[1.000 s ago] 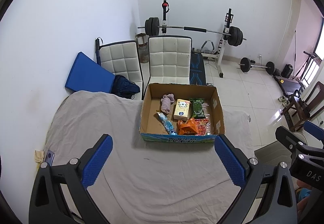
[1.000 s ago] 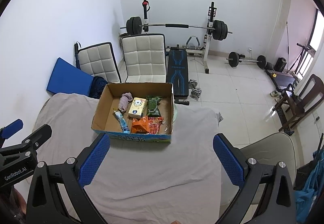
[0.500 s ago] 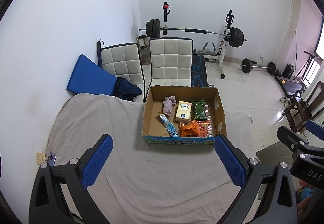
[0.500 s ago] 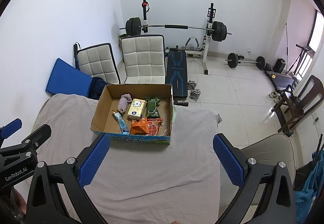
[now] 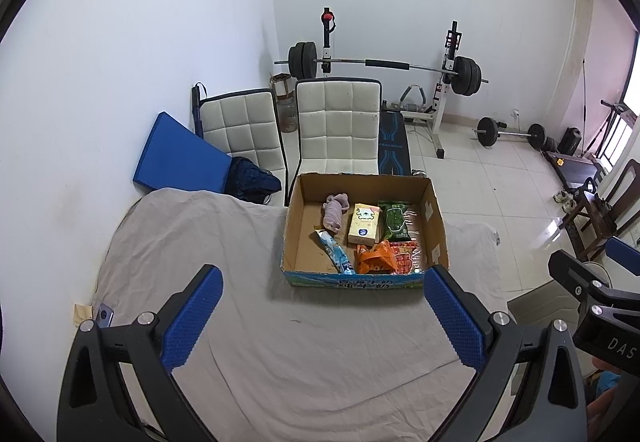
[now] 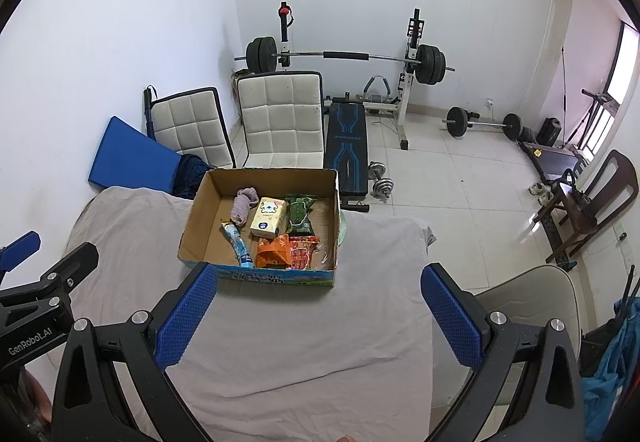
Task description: Organize soft objects
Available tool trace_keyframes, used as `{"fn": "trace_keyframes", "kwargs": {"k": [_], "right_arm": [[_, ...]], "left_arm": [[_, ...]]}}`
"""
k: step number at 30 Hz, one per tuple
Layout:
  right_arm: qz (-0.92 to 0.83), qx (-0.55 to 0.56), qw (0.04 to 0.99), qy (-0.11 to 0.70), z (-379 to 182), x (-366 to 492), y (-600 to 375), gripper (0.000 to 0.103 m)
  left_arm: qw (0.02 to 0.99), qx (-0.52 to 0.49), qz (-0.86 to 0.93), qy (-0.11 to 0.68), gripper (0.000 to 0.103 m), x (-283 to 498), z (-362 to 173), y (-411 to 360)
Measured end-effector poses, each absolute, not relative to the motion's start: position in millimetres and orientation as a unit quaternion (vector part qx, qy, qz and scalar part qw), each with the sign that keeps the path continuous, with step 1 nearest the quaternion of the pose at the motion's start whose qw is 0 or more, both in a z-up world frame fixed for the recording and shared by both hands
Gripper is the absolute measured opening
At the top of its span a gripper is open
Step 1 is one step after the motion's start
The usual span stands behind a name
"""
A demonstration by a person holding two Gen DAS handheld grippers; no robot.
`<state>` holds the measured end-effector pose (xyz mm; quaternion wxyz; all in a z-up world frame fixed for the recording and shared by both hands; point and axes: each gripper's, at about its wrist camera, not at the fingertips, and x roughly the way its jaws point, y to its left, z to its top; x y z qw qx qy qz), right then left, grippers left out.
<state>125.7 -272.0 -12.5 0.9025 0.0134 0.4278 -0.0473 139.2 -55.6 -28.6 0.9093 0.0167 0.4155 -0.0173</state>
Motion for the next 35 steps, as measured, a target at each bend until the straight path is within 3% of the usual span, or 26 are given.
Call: {"fn": "trace_keyframes", "kwargs": {"k": [35], "right_arm": [[-0.051,0.012,0.905,0.423,-7.2,120.6,-264.5,0.103]], "left_arm": [[0.91,0.014,-0.019,0.415,0.103,140.4,-25.4,-54.9]]}}
